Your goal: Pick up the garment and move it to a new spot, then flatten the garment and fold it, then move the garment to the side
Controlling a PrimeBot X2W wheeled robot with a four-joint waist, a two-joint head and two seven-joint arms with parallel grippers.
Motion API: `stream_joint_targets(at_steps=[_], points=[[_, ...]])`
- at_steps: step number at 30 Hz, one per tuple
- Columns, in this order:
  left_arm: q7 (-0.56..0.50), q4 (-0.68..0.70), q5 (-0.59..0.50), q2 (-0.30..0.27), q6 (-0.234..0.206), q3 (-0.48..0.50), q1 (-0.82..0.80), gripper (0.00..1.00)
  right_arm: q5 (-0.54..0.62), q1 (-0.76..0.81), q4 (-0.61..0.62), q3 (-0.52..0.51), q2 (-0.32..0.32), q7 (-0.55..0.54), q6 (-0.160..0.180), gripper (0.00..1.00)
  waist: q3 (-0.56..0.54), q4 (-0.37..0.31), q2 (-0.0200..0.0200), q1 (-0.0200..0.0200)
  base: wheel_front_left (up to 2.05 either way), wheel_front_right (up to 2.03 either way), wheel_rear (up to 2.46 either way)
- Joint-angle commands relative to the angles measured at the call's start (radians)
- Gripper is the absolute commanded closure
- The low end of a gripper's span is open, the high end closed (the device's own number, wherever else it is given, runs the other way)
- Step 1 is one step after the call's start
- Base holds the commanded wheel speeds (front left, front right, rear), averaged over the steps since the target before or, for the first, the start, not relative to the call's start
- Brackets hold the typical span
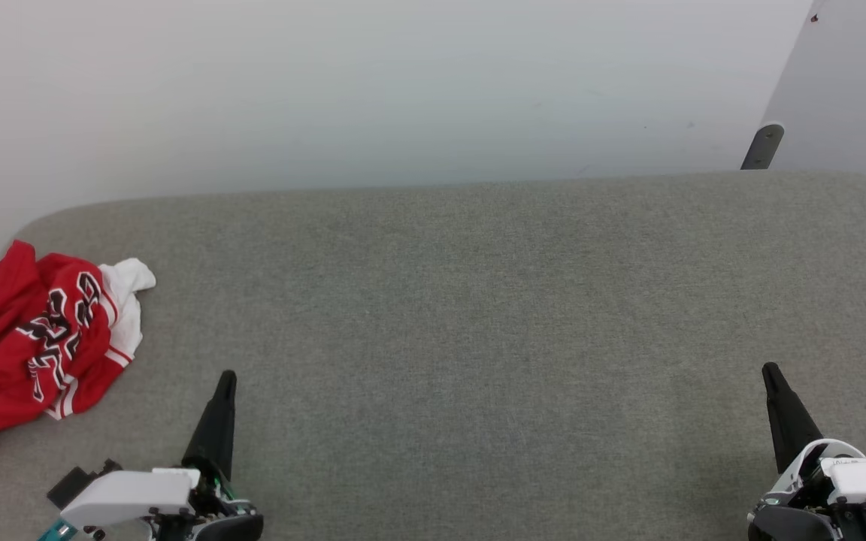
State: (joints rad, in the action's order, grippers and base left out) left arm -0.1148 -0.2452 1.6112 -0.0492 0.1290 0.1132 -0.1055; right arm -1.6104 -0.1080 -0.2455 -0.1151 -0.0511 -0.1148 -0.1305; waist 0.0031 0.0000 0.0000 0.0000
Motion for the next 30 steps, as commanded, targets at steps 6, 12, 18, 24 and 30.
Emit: stream_joint_targets(at_steps=[6,12,18,24,30], points=[[0.001,-0.038,0.000,0.009,-0.002,-0.003,0.036,0.00,0.000,0.029,-0.039,0.000,0.004,0.000,0.000,0.00,0.000,0.000,0.0000,0.0000,0.00,0.00,0.00],[0.022,-0.006,-0.005,0.008,-0.003,-0.024,0.045,0.00,0.007,0.027,-0.022,0.032,0.004,0.028,0.000,0.00,0.000,-0.001,0.0000,0.0000,0.00,0.00,0.00],[0.042,0.025,-0.013,0.005,-0.009,-0.044,0.056,0.00,0.020,0.025,-0.008,0.064,0.000,0.055,0.000,0.00,-0.001,-0.002,0.0000,0.0000,0.00,0.00,0.00],[0.065,0.054,-0.035,-0.004,-0.017,-0.064,0.068,0.00,0.051,0.022,0.000,0.093,-0.011,0.082,0.000,0.00,-0.003,-0.002,0.0000,0.0000,0.00,0.00,0.00],[0.094,0.079,-0.079,-0.020,-0.027,-0.084,0.079,0.00,0.106,0.018,0.002,0.120,-0.022,0.111,0.000,0.00,-0.005,-0.003,0.0000,0.0000,0.00,0.00,0.00]])
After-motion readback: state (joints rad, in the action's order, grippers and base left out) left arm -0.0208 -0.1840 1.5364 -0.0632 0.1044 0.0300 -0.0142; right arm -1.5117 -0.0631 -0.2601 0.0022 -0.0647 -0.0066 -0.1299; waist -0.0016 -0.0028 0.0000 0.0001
